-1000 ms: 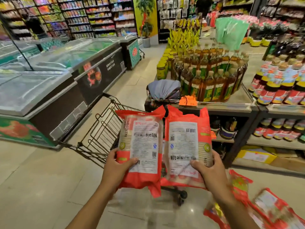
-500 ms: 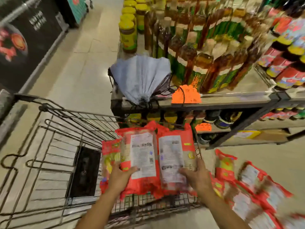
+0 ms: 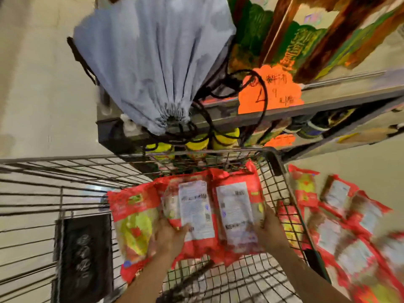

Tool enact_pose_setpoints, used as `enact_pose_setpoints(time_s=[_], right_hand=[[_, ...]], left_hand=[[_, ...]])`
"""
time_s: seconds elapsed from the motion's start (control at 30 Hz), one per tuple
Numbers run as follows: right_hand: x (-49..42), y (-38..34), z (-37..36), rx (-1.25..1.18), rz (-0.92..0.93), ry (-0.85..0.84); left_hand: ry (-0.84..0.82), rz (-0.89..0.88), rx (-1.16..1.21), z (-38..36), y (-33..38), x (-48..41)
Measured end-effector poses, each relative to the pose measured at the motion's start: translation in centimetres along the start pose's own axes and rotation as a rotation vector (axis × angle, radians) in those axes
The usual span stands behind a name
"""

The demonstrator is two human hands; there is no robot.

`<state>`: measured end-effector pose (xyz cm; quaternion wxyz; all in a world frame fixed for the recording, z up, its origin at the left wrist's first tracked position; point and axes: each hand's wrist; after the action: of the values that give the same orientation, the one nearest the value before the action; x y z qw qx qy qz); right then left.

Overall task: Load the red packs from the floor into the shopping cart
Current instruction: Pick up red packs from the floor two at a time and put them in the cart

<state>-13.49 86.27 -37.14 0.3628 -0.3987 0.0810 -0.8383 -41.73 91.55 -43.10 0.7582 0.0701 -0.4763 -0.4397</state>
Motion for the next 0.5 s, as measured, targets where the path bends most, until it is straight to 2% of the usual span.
enact_pose_setpoints(time_s=[0.13, 0.23, 0.3, 0.37, 0.5], right_hand=[[1.7, -1.8, 2.3, 0.219, 0.031, -0.014], [6.1, -5.9, 6.6, 0.353, 0.154, 0.046], [10.0, -8.7, 10.3, 0.405, 0.268, 0.197], [14.2, -10.6, 14.2, 0.473, 0.361, 0.414], [23.4, -11.1, 21.9, 0.538, 0.373, 0.689]], left_hand=[[-0.106, -0.065, -0.155, 1.9, 4.5, 3.3], [-0.131, -0.272, -0.374, 4.8, 9.0, 6.5], [-0.108, -0.446, -0.493, 7.6, 14.4, 11.1], [-0.012, -0.68, -0.607, 10.2, 20.3, 16.7], [0.228, -1.118, -0.738, 13.3, 29.0, 27.8]])
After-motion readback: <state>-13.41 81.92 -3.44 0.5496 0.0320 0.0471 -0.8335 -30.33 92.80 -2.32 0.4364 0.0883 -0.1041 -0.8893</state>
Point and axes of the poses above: each hand's wrist, its own x-axis away from the middle knuckle, its own z-axis out of the back of the hand, y = z × x, and after that the axes turned 9 degrees about x, right-handed
